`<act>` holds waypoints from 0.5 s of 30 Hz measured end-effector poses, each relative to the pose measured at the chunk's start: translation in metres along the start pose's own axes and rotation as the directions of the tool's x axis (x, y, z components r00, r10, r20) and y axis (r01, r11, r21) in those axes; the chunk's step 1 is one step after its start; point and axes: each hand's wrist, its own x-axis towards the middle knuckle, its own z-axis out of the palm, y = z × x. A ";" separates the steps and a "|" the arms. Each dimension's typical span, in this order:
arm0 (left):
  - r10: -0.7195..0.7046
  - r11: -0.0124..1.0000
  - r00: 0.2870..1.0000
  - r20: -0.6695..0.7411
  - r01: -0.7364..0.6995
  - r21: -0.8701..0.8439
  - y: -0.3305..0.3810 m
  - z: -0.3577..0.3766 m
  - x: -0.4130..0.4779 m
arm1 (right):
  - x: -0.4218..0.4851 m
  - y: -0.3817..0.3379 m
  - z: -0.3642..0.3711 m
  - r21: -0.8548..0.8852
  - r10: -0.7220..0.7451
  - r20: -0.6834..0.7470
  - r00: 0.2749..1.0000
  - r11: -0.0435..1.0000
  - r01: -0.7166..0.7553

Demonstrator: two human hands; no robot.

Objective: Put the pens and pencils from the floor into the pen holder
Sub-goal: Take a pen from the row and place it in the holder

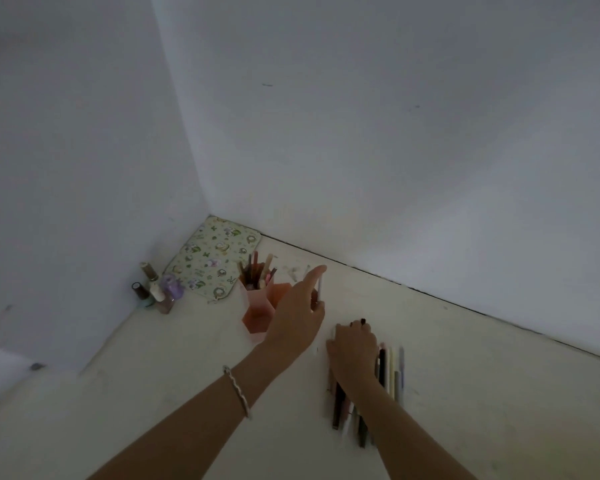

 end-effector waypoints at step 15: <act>0.069 0.998 0.996 -0.053 -0.069 0.003 -0.006 -0.010 -0.011 | 0.006 -0.008 -0.014 0.155 0.081 -0.039 0.996 0.985 -0.074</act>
